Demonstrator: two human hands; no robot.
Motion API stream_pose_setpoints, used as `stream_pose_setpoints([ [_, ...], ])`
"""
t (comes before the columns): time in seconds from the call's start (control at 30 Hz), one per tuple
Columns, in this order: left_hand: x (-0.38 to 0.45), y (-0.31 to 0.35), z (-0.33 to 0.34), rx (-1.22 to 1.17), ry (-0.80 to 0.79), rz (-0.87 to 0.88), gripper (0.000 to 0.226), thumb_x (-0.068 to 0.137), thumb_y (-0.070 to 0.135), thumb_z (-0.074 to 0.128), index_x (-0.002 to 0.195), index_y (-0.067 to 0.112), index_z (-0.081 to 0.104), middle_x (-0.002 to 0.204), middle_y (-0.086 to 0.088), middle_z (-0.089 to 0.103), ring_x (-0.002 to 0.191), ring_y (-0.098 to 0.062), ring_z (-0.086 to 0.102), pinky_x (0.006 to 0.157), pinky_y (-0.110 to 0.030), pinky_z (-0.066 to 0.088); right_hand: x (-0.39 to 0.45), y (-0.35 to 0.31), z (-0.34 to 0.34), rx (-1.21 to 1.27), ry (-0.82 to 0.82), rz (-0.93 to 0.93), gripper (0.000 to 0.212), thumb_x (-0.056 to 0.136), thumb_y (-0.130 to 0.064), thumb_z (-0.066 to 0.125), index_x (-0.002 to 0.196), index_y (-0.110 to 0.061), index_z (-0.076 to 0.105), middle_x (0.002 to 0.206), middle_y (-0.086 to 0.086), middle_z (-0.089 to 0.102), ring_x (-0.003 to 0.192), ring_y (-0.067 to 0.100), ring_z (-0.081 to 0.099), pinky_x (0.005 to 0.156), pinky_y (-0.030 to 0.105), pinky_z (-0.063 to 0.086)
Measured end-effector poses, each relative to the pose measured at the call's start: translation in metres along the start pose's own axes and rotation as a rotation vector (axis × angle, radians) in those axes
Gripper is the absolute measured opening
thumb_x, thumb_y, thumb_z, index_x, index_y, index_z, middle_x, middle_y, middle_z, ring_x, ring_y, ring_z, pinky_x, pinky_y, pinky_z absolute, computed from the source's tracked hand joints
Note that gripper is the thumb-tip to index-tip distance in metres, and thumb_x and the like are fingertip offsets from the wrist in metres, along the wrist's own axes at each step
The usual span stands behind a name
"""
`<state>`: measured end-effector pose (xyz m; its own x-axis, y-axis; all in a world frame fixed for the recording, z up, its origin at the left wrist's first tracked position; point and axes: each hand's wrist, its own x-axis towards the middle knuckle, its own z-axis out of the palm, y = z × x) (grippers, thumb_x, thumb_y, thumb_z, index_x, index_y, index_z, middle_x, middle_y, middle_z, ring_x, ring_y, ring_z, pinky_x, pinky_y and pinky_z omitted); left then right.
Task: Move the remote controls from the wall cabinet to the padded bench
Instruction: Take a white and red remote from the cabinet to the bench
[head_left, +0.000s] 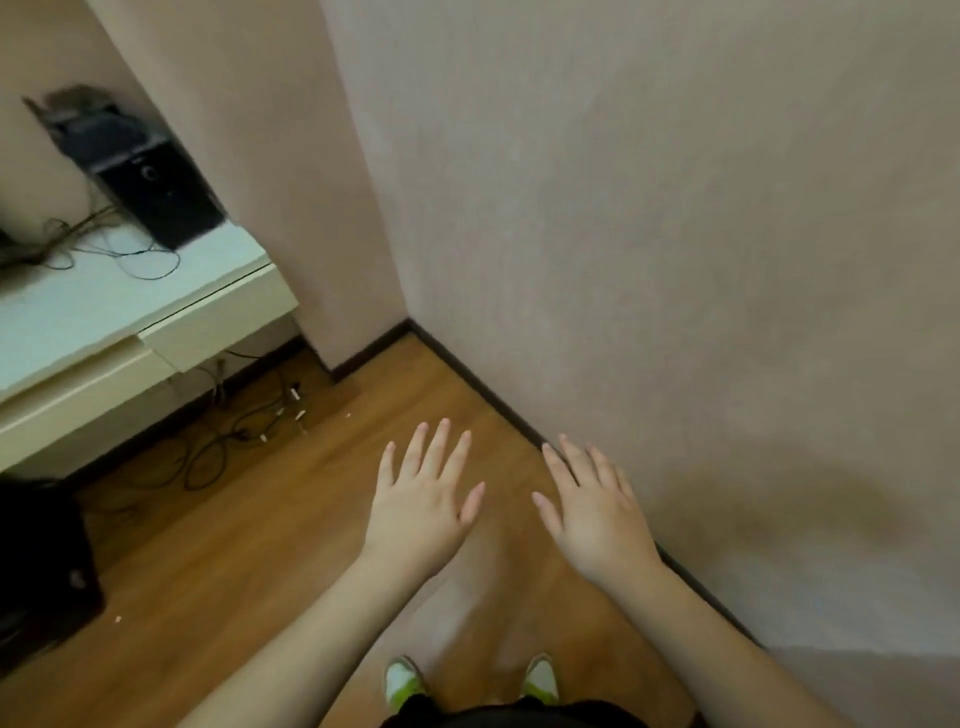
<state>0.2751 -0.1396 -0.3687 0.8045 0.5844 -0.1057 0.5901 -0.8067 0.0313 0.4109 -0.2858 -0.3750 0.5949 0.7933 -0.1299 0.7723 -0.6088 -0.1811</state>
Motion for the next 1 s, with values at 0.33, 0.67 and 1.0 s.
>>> stream_pose_setpoints([
  [0.33, -0.054, -0.133, -0.007, -0.097, 0.040, -0.429, 0.060, 0.095, 0.060, 0.017, 0.150, 0.038, 0.014, 0.161, 0.005, 0.013, 0.148, -0.018, 0.007, 0.117, -0.048, 0.010, 0.072, -0.148, 0.002, -0.072, -0.018, -0.406, 0.057, 0.090, -0.048, 0.035, 0.139, -0.022, 0.048, 0.145, 0.002, 0.048, 0.133, 0.025, 0.045, 0.108, 0.043, 0.034],
  [0.67, -0.099, -0.289, -0.032, -0.116, 0.142, -0.591, 0.060, 0.095, 0.058, 0.016, 0.149, 0.035, 0.023, 0.159, 0.002, 0.021, 0.148, -0.020, 0.014, 0.117, -0.049, 0.015, 0.106, -0.327, 0.015, -0.153, -0.074, -0.700, 0.061, 0.093, -0.053, 0.021, 0.146, -0.026, 0.035, 0.153, 0.000, 0.035, 0.142, 0.022, 0.031, 0.114, 0.040, 0.022],
  [1.0, -0.036, -0.360, -0.075, -0.039, 0.170, -0.527, 0.058, 0.095, 0.056, 0.019, 0.149, 0.034, 0.022, 0.158, 0.001, 0.023, 0.147, -0.022, 0.015, 0.117, -0.050, 0.016, 0.202, -0.380, -0.028, -0.147, 0.001, -0.645, 0.059, 0.096, -0.051, 0.020, 0.150, -0.028, 0.024, 0.158, -0.003, 0.021, 0.146, 0.020, 0.018, 0.118, 0.037, 0.014],
])
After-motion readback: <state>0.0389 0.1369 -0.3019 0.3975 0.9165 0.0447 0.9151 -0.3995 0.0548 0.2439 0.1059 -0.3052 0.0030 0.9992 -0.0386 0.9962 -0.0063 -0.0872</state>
